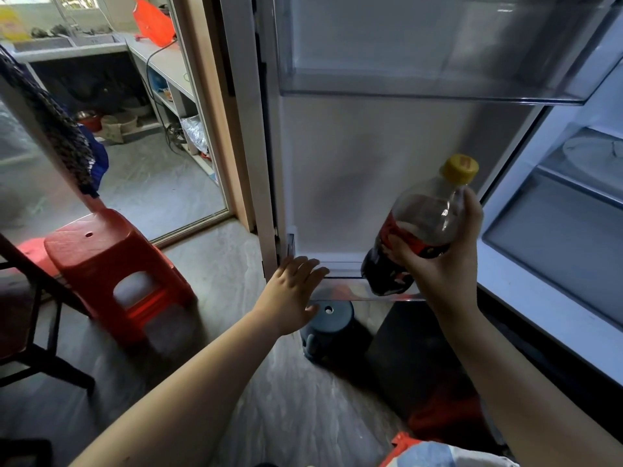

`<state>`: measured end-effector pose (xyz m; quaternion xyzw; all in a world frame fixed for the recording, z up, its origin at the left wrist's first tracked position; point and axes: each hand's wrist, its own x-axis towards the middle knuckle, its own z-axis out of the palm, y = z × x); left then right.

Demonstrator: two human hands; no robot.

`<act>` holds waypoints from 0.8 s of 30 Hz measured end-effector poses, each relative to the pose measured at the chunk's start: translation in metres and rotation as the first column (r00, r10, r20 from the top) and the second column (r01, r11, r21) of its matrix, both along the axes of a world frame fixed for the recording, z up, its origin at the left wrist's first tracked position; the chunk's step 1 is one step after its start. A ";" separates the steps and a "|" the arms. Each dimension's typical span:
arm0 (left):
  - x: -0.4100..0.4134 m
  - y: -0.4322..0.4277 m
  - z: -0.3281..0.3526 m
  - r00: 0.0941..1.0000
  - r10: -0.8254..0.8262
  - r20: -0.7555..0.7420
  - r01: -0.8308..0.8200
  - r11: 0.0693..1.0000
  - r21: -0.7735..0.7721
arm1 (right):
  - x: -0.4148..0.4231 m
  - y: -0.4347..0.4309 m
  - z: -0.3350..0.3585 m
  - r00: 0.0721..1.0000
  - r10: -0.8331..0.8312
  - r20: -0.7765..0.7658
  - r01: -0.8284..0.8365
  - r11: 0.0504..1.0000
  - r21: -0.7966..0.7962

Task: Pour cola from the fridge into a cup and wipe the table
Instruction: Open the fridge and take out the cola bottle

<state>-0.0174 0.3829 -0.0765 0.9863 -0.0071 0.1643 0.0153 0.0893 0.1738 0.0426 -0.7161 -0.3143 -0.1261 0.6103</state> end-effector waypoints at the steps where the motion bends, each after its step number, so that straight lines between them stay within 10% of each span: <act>1: 0.000 0.000 0.000 1.000 -0.002 0.006 0.002 1.000 -0.005 | -0.003 -0.001 -0.002 1.000 0.007 0.003 -0.007 1.000 0.002; 12: -0.005 -0.008 0.018 0.996 0.067 -0.059 -0.079 0.971 -0.225 | -0.019 0.007 0.008 0.973 0.220 0.067 -0.218 0.975 -0.036; 24: -0.096 -0.012 0.065 0.926 0.254 0.278 -0.071 0.842 -0.535 | -0.088 0.082 0.029 0.866 0.494 0.079 -0.484 0.867 -0.123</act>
